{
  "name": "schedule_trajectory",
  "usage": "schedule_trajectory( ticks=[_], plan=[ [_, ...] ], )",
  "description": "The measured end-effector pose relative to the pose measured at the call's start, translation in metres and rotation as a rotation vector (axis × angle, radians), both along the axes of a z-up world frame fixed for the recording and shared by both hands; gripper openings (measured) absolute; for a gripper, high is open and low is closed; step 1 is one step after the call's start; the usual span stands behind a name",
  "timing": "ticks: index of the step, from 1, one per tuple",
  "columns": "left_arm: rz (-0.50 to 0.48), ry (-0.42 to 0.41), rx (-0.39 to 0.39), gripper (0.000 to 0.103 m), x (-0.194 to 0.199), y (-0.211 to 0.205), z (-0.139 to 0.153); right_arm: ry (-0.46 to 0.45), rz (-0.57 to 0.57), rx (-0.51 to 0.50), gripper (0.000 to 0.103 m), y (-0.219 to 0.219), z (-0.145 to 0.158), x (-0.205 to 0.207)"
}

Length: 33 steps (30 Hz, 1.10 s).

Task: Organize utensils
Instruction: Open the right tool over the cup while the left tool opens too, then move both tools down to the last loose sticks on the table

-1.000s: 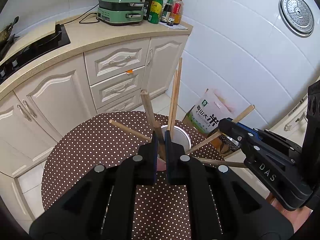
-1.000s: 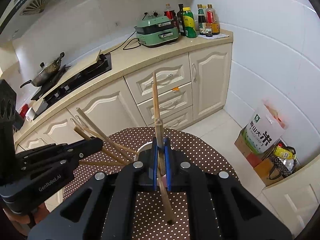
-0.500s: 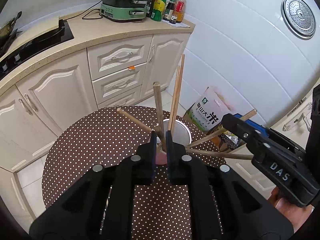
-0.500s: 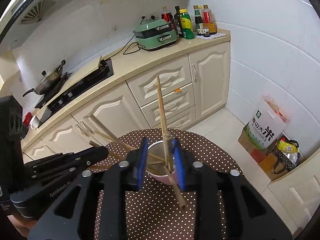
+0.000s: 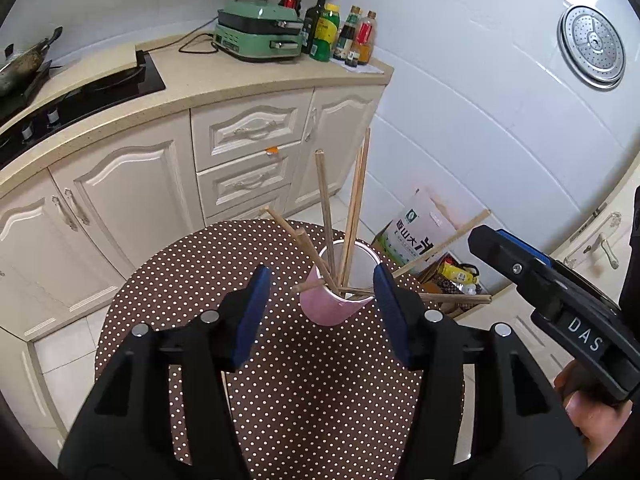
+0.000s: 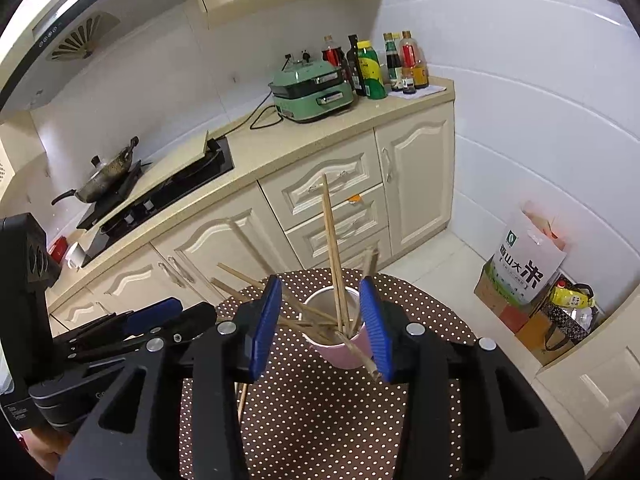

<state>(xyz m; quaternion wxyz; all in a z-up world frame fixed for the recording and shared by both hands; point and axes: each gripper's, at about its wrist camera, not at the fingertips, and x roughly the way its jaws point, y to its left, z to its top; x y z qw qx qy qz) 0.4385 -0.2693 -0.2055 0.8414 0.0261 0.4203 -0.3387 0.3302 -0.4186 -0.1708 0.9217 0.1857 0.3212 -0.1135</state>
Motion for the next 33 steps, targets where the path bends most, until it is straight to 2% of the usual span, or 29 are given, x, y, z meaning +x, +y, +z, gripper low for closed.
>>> schedule_trajectory(
  ticks=[9,18,26,33],
  plan=[
    [0.044,-0.040,-0.025,0.060,-0.018,0.034,0.018,-0.047,0.020,-0.009,0.039,0.027,0.018,-0.020],
    [0.084,-0.039,-0.017,0.062,-0.034,0.073,0.017,-0.054,0.073,-0.010,0.039,0.064,0.022,-0.032],
    [0.144,-0.002,0.013,0.062,-0.036,0.112,0.001,-0.021,0.136,-0.001,0.040,0.099,0.010,-0.029],
    [0.179,0.067,0.059,0.062,-0.026,0.134,-0.030,0.047,0.196,0.012,0.040,0.121,-0.015,-0.017]
  ],
)
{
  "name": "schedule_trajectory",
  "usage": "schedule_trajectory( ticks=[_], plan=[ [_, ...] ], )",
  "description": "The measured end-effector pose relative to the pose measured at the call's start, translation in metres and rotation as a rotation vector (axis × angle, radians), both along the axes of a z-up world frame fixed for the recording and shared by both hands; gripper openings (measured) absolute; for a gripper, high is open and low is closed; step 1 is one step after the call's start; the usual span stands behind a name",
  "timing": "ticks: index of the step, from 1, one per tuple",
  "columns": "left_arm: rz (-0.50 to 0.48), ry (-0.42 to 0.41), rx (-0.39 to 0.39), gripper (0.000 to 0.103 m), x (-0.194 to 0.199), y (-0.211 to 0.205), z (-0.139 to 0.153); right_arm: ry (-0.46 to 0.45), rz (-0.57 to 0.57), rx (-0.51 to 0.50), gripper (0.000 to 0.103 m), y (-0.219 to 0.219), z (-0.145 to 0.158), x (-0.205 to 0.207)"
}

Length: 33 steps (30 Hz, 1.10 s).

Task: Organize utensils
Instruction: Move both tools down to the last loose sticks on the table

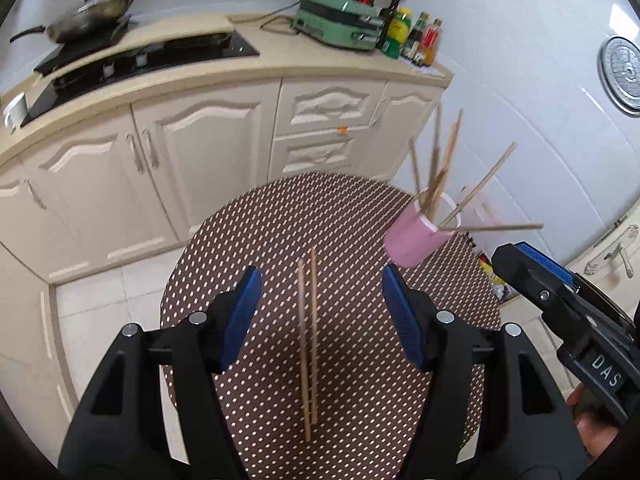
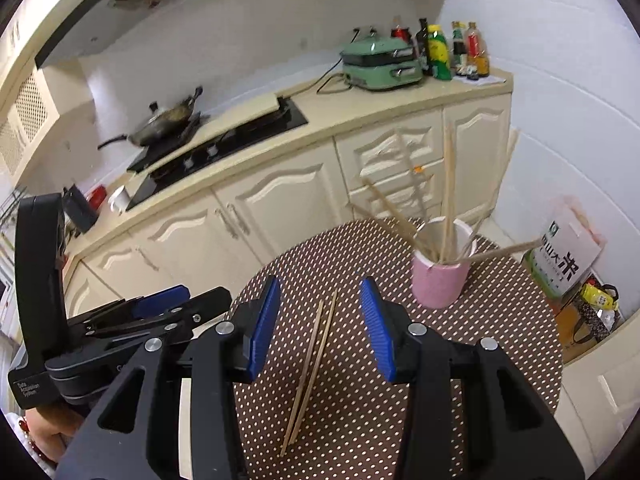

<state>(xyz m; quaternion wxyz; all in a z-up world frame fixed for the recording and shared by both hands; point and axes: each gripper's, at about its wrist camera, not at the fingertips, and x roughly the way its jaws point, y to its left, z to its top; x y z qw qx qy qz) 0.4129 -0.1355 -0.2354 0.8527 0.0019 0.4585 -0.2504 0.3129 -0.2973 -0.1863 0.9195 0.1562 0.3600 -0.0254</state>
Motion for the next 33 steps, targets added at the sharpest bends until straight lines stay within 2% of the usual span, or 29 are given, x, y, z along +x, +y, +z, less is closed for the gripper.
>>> schedule_trajectory(
  ticks=[12,22,28,33],
  plan=[
    [0.043,0.169,0.096,0.062,0.033,0.011,-0.073,0.195,0.082,0.042,0.040,0.015,-0.072,0.046],
    [0.080,0.270,0.150,0.062,0.059,0.011,-0.120,0.376,0.138,0.090,0.039,0.011,-0.138,0.093],
    [0.109,0.311,0.179,0.062,0.069,0.017,-0.143,0.453,0.165,0.107,0.026,0.010,-0.167,0.113],
    [0.133,0.340,0.189,0.062,0.075,0.024,-0.156,0.499,0.187,0.102,0.020,0.016,-0.186,0.127]
  ],
)
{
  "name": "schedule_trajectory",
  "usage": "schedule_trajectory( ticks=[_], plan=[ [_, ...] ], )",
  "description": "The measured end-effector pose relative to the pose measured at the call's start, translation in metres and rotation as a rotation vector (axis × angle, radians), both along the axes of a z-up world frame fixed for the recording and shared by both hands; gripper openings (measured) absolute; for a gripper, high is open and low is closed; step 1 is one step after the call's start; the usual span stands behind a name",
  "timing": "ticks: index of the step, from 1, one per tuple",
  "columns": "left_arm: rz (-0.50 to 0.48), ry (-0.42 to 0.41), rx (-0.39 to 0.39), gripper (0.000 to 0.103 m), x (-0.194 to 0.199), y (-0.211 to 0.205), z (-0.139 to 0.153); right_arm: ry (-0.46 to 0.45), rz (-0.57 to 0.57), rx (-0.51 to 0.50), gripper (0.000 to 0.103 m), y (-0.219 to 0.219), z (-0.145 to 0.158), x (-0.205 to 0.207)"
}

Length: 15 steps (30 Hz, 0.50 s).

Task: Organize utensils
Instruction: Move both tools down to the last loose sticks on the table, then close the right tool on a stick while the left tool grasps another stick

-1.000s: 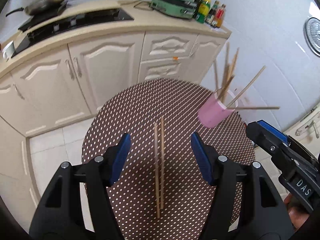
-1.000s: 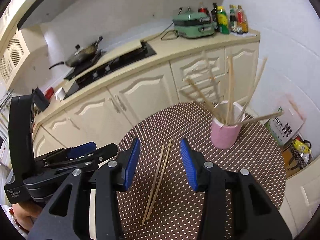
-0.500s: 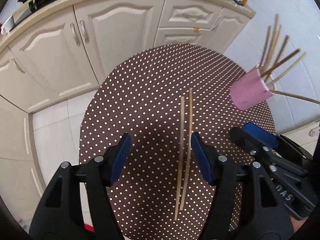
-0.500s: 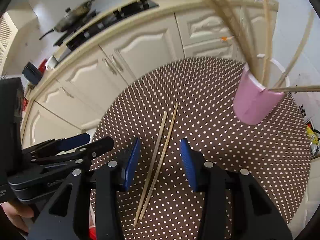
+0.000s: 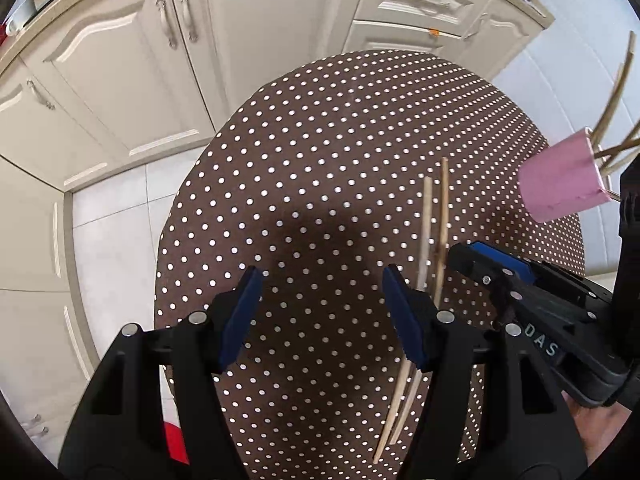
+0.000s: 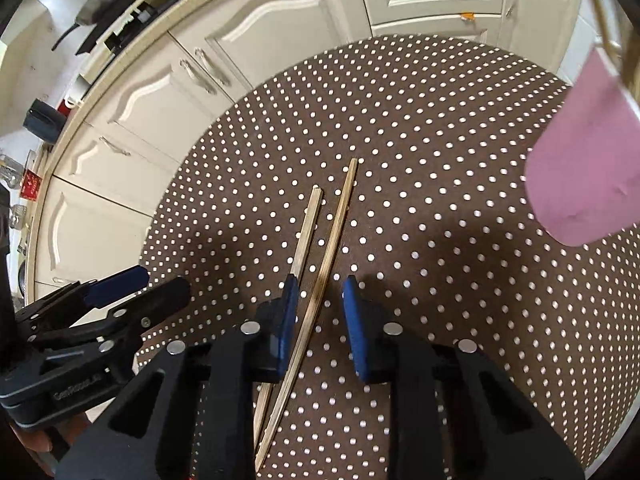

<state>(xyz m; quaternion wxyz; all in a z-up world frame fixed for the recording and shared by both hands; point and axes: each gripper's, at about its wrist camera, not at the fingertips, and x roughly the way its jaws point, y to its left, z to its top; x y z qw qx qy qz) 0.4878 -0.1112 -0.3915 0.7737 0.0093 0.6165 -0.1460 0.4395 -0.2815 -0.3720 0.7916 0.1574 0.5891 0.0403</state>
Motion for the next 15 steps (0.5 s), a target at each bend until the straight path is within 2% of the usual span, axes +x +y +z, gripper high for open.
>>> schedule_trajectory(
  ticks=[9,11,15],
  plan=[
    [0.020,0.022,0.005,0.062,0.006,0.001,-0.007,0.017,0.037,-0.038,0.018,0.010,-0.014,0.021],
    [0.016,0.024,0.001,0.062,0.006,-0.002,-0.008,0.019,0.048,-0.060,0.011,0.011,-0.015,0.022],
    [-0.014,0.026,-0.013,0.062,0.010,-0.015,-0.010,0.031,0.062,-0.041,0.006,0.007,-0.019,0.023]
  ],
)
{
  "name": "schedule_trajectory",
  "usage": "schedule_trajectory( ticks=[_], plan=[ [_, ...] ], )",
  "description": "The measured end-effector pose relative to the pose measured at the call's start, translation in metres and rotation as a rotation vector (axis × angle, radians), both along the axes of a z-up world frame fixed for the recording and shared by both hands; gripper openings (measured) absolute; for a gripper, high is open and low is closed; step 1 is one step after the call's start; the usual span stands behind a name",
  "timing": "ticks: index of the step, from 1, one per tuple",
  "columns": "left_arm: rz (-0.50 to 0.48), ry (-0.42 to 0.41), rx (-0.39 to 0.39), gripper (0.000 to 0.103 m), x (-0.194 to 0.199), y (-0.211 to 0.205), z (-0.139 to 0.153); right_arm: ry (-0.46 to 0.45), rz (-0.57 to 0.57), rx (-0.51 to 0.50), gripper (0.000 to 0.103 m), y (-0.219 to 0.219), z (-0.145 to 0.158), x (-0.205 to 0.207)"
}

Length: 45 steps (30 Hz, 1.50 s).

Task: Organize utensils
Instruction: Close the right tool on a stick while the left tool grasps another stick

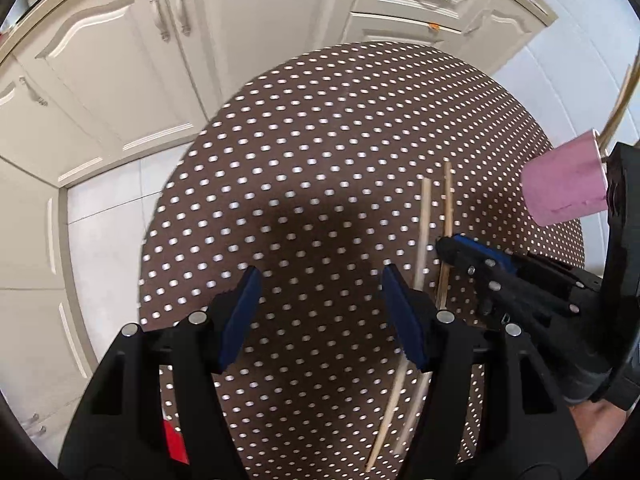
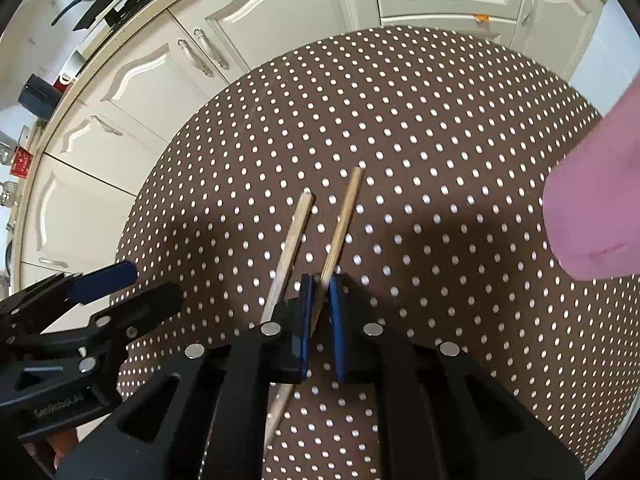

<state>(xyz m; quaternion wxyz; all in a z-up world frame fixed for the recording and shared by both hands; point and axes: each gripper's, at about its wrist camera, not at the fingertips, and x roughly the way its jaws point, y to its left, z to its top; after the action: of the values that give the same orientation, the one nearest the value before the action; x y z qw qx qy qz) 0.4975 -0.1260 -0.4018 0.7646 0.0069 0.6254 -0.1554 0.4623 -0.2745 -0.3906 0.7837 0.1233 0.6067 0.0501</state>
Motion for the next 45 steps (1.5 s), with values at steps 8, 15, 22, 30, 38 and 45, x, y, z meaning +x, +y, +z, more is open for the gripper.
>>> schedule_trajectory(
  ticks=[8,15,22,30,38,45],
  plan=[
    [-0.074,-0.003,-0.007,0.062,-0.001,-0.043,-0.008,0.035,-0.043,0.050,0.005,-0.035,0.000,-0.040],
    [-0.122,0.007,0.026,0.057,0.001,-0.067,-0.024,0.051,-0.073,0.066,0.005,-0.046,0.001,-0.055],
    [-0.147,-0.055,0.129,0.035,0.003,-0.086,-0.026,0.048,-0.087,0.066,0.005,-0.047,0.003,-0.060],
    [-0.117,-0.031,0.102,0.012,0.007,-0.081,-0.025,0.050,-0.078,0.072,0.005,-0.040,0.005,-0.035],
    [-0.134,-0.029,0.047,0.006,-0.010,-0.073,-0.013,0.045,-0.067,0.089,0.005,-0.034,0.006,-0.032],
    [-0.128,-0.086,-0.014,0.006,-0.017,-0.065,0.024,-0.045,-0.047,0.114,0.005,-0.024,0.037,-0.042]
  ],
)
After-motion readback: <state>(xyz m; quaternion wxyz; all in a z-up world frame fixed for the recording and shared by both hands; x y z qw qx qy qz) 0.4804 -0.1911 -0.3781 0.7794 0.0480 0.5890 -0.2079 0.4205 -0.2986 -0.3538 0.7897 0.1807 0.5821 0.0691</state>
